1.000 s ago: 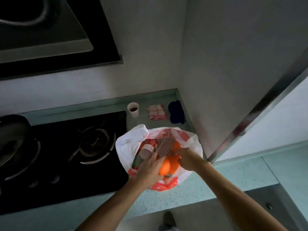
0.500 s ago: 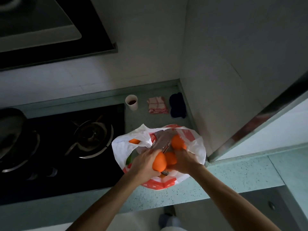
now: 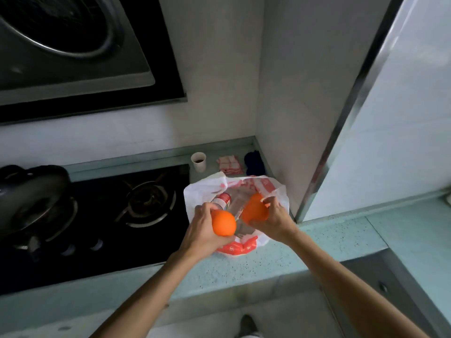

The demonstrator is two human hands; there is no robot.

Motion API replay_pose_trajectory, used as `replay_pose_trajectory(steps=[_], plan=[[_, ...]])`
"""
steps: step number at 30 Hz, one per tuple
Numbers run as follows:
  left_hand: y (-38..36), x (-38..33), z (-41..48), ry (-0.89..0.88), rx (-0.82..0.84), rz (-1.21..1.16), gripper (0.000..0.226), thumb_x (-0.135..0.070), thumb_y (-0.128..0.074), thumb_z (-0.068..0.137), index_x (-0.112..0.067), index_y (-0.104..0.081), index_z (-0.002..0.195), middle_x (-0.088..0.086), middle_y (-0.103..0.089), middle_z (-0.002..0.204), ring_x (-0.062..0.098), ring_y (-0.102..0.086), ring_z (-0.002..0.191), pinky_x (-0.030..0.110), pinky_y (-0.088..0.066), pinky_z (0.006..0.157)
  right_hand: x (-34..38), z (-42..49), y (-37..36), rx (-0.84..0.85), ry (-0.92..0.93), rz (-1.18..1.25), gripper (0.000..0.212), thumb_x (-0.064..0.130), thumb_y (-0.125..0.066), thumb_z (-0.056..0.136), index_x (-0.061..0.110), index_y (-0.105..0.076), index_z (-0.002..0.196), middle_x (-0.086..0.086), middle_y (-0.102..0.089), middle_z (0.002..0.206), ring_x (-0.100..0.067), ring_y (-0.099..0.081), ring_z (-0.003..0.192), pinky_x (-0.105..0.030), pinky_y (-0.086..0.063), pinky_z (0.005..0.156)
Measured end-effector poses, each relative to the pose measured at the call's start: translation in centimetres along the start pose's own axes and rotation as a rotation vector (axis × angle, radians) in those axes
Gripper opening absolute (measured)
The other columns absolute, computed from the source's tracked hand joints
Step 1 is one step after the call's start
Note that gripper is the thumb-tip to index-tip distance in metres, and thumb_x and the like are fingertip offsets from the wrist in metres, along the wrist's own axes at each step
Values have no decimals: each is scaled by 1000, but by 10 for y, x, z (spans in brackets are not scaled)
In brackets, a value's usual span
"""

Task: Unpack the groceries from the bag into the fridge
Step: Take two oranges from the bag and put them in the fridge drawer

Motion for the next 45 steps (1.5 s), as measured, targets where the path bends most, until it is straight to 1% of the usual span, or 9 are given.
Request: replay_pose_trajectory(steps=[2, 5, 10, 16, 23, 27, 34, 39, 45], plan=[[9, 2, -30, -28, -31, -45, 86, -56, -83, 47, -30, -40, 117, -5, -44, 118, 15, -53, 102, 32, -48, 85, 4, -33, 2, -40, 27, -5, 98, 42, -81, 71, 29, -17, 144, -6, -34, 142, -30, -46, 122, -35, -53, 85], [17, 9, -86, -61, -63, -86, 84, -62, -73, 49, -30, -45, 121, -3, -50, 119, 16, -55, 104, 32, -48, 87, 12, -96, 1, -105, 66, -87, 89, 44, -80, 71, 37, -27, 142, -11, -33, 140, -32, -47, 118, -40, -51, 89], [24, 8, -157, -29, -52, -115, 70, -53, -74, 59, -36, -47, 121, -10, -52, 121, 16, -58, 108, 39, -51, 89, 28, -171, -2, -133, 94, -95, 87, 44, -84, 64, 30, -38, 136, -9, -41, 130, -25, -49, 112, -36, -51, 88], [32, 18, -245, 65, -25, -92, 70, -55, -73, 64, -33, -42, 123, -4, -50, 122, 17, -55, 101, 33, -47, 86, 40, -256, -23, -113, 106, -48, 83, 34, -84, 69, 21, -32, 133, -5, -55, 129, -16, -50, 98, -37, -53, 84], [50, 25, -353, 166, -108, -8, 73, -61, -72, 66, -29, -43, 125, -3, -50, 121, 22, -58, 105, 33, -45, 82, 57, -339, -40, -129, 242, -18, 88, 33, -82, 72, 25, -30, 142, -9, -43, 140, -28, -51, 116, -39, -50, 91], [54, 25, -423, 185, -206, 18, 74, -57, -76, 66, -29, -43, 126, -2, -50, 124, 24, -59, 105, 38, -51, 86, 55, -393, -44, -146, 261, 160, 88, 25, -87, 66, 29, -37, 139, -8, -36, 130, -23, -48, 105, -36, -48, 95], [68, 38, -572, 254, -424, -31, 83, -52, -87, 55, -29, -45, 123, -3, -51, 122, 20, -58, 103, 36, -51, 85, 55, -489, -100, 27, 250, 280, 84, 33, -93, 55, 22, -45, 124, -5, -48, 121, -18, -54, 99, -26, -44, 83], [101, 52, -651, 327, -555, 2, 87, -54, -90, 50, -25, -45, 120, -2, -53, 122, 22, -58, 105, 39, -51, 85, 78, -549, -154, 214, 267, 310, 74, 37, -88, 64, 18, -45, 121, 1, -56, 108, -17, -57, 93, -23, -41, 76], [136, 88, -731, 448, -577, -36, 94, -62, -89, 43, -28, -39, 114, -6, -50, 118, 18, -55, 102, 37, -51, 82, 130, -611, -216, 411, 444, 202, 90, 29, -89, 61, 25, -37, 133, -4, -49, 122, -21, -56, 103, -27, -45, 86]])
Point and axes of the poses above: each hand's wrist, its own z-axis towards the middle knuckle, its own y-axis out of the back of the hand, x = y × z, the point moved 10 cm from there along z, towards the middle knuckle
